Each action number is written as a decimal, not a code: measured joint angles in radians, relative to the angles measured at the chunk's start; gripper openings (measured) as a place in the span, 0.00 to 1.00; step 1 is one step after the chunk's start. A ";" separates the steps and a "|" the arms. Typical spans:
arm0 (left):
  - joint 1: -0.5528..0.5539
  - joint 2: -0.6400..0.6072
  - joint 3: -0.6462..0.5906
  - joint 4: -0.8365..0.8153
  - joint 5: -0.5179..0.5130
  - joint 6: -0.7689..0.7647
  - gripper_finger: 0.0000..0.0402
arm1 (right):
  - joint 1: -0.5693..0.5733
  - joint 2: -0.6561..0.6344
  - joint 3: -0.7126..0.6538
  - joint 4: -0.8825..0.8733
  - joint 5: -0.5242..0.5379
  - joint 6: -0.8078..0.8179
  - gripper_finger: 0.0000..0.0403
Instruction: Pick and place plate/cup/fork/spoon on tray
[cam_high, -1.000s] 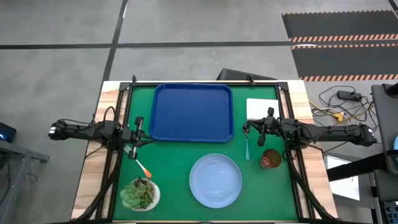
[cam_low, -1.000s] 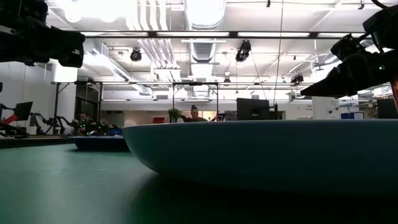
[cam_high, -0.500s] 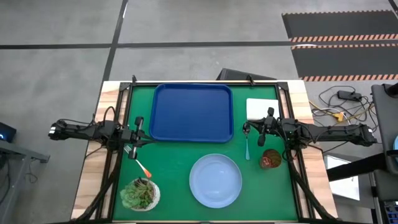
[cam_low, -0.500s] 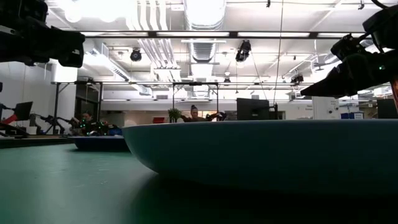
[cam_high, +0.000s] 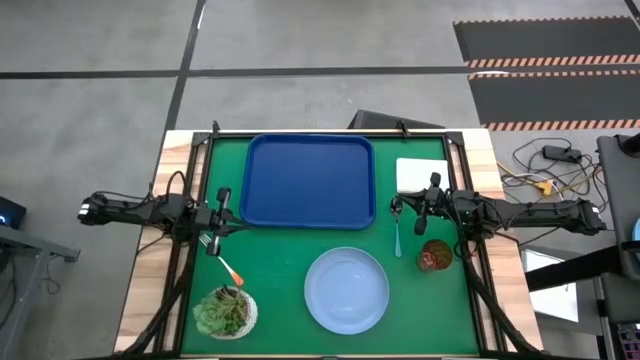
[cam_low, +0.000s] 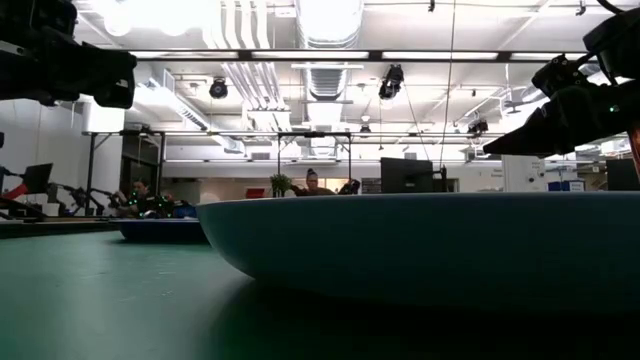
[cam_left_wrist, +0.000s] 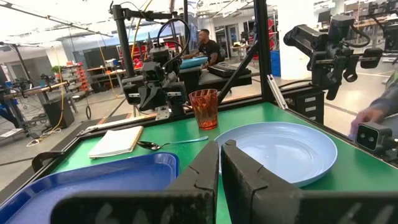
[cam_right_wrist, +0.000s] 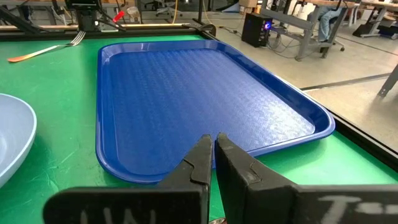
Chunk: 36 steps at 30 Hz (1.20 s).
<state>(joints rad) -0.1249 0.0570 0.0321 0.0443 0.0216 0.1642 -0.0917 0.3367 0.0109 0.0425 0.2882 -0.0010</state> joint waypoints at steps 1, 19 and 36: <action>0.000 0.000 0.000 0.000 0.000 0.000 0.00 | 0.000 0.000 0.000 0.000 0.000 0.000 0.02; 0.000 0.000 0.000 0.000 0.000 0.000 0.00 | 0.000 0.000 0.000 0.000 0.000 0.000 0.02; 0.001 0.002 0.000 0.066 -0.089 0.100 0.00 | 0.000 0.000 0.000 0.032 0.003 -0.053 0.02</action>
<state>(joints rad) -0.1240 0.0595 0.0319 0.1101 -0.0678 0.2647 -0.0917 0.3363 0.0109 0.0742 0.2916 -0.0535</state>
